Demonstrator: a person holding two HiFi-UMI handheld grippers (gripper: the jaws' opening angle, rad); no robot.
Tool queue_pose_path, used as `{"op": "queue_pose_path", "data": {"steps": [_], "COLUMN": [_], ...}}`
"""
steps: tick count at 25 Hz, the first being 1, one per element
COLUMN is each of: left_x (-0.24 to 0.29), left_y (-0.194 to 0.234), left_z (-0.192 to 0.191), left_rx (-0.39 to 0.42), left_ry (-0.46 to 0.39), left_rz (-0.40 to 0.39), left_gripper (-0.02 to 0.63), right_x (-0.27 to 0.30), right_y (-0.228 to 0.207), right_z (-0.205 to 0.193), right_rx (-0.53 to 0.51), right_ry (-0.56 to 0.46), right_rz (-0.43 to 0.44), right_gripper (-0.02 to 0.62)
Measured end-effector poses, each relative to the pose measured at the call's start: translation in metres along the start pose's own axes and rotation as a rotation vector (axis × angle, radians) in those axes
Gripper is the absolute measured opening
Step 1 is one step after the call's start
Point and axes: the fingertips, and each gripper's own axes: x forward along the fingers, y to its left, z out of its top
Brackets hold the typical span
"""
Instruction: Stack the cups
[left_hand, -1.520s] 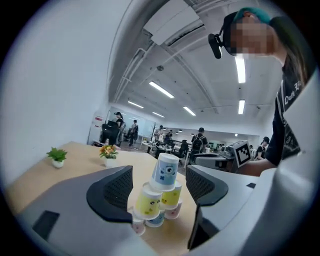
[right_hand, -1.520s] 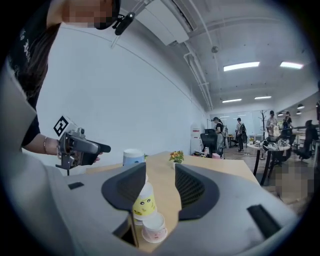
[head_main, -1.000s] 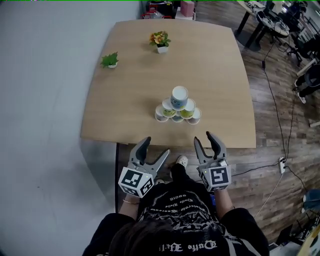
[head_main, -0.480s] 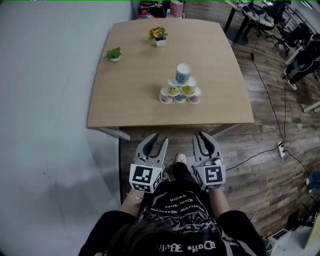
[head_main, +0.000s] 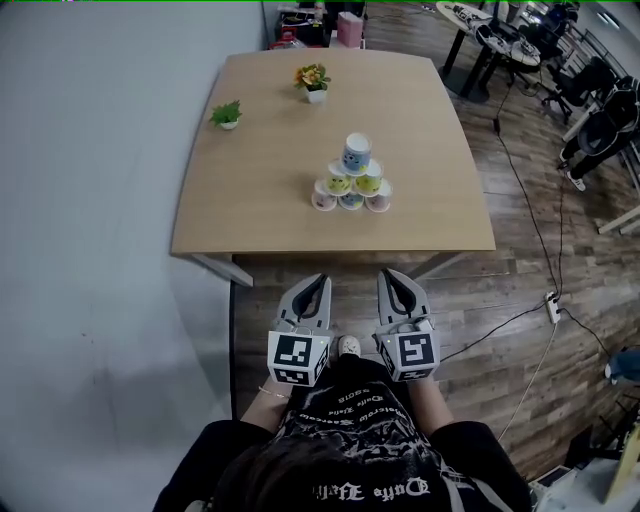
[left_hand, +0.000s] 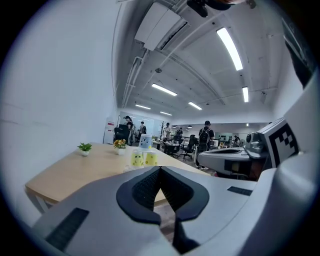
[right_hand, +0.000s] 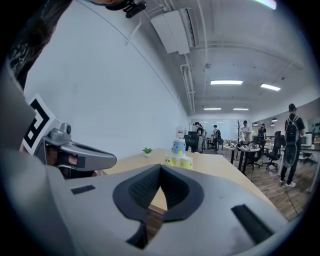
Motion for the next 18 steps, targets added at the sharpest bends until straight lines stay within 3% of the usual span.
{"op": "queue_pose_path", "data": {"steps": [18], "left_x": [-0.01], "left_y": [-0.014], "left_z": [-0.009], "left_rx": [-0.021], "left_ry": [-0.005], "left_rz": [0.06], "left_gripper": [0.005], "right_x": [-0.02], "right_y": [-0.014], "right_z": [-0.011], "right_rx": [-0.011], "right_ry": [0.018], "right_rz": [0.035], "right_gripper": [0.002]}}
